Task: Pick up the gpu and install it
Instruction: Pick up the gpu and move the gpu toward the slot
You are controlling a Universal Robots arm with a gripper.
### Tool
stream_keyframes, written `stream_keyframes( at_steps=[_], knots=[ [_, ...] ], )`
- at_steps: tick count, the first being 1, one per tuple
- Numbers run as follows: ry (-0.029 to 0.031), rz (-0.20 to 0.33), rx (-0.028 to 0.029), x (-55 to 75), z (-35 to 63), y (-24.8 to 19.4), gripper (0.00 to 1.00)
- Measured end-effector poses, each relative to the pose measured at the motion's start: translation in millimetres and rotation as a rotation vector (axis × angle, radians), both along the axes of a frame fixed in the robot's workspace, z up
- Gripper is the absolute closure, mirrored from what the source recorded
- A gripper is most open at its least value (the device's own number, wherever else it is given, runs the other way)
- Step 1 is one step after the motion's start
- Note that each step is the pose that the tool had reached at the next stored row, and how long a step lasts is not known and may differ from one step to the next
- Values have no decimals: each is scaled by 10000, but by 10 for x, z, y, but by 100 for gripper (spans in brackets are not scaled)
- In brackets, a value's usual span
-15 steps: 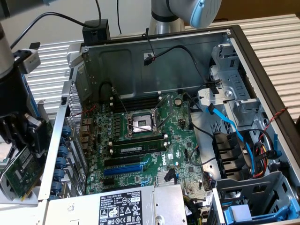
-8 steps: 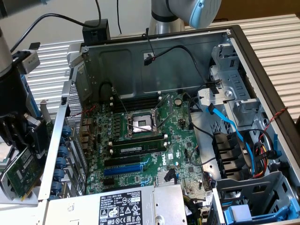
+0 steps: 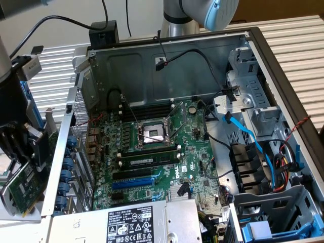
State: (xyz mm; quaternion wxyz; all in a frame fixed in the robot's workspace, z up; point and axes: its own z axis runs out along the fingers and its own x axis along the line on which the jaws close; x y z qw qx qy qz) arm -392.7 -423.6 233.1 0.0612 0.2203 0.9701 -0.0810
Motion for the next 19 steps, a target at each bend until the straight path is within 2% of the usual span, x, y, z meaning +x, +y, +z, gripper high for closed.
stream_keyframes(
  at_steps=[1,9,10,11,12,13,17,19],
  knots=[
    [-7,0,-5,-1,-1,0,67],
    [-26,0,-10,-2,-20,0,67],
    [-33,-2,5,-2,-21,0,67],
    [-56,-10,64,-2,-23,0,67],
    [-87,-26,152,-2,-24,0,67],
    [-108,-49,216,-3,-23,0,67],
    [-116,-211,248,-5,-23,0,71],
    [-113,-284,292,-6,-22,-1,71]
  ],
)
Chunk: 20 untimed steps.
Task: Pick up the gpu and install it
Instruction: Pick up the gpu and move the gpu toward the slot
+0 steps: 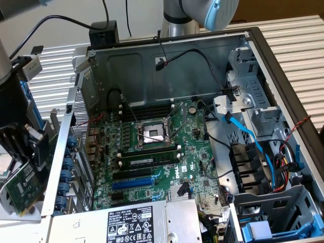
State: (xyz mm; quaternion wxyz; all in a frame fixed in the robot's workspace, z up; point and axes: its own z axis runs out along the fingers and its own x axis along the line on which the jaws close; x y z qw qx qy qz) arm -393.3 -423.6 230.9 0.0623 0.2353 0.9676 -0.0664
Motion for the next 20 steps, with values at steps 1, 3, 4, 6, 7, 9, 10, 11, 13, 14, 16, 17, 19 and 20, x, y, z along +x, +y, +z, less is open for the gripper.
stream_keyframes(
  at_steps=[1,3,4,6,7,9,10,11,13,14,16,17,19,20],
  knots=[
    [0,-36,39,0,0,0,71],
    [-2,-102,111,-1,0,1,71],
    [-2,-126,141,-3,1,1,71],
    [-4,-160,181,-7,14,1,71],
    [-4,-174,193,-10,26,1,71],
    [-4,-205,199,-18,55,0,71],
    [-4,-221,199,-25,70,0,71],
    [-3,-234,199,-31,89,0,71],
    [-4,-251,200,-42,143,-3,71],
    [-4,-258,199,-48,175,-4,71],
    [-2,-267,199,-60,244,-7,71],
    [-3,-272,199,-66,285,-9,71],
    [-3,-281,199,-78,369,-13,71],
    [-5,-285,200,-83,411,-14,71]
  ],
)
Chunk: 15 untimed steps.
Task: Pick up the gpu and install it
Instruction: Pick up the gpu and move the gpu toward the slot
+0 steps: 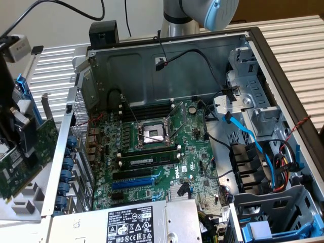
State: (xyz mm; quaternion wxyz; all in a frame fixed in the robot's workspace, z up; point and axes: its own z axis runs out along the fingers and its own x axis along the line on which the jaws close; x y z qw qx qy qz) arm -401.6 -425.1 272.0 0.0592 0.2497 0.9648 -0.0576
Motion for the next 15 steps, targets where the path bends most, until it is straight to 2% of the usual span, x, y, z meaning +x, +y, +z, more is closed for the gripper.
stream_keyframes(
  at_steps=[15],
  knots=[
    [2,-47,-1,-92,651,-14,71]
  ],
)
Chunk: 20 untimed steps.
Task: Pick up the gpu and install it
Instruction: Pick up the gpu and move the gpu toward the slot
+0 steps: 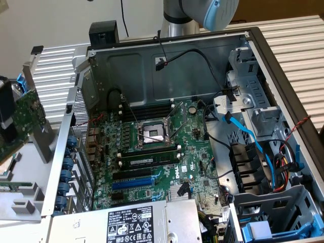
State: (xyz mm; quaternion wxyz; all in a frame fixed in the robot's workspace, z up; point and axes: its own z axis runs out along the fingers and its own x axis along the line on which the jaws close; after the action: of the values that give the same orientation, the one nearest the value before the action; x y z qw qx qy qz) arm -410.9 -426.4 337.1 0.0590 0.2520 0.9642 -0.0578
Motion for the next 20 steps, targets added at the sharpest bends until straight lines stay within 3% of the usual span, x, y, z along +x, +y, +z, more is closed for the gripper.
stream_keyframes(
  at_steps=[17,20],
  knots=[
    [-6,-13,0,-63,762,0,71],
    [-12,243,10,-64,857,0,71]
  ],
)
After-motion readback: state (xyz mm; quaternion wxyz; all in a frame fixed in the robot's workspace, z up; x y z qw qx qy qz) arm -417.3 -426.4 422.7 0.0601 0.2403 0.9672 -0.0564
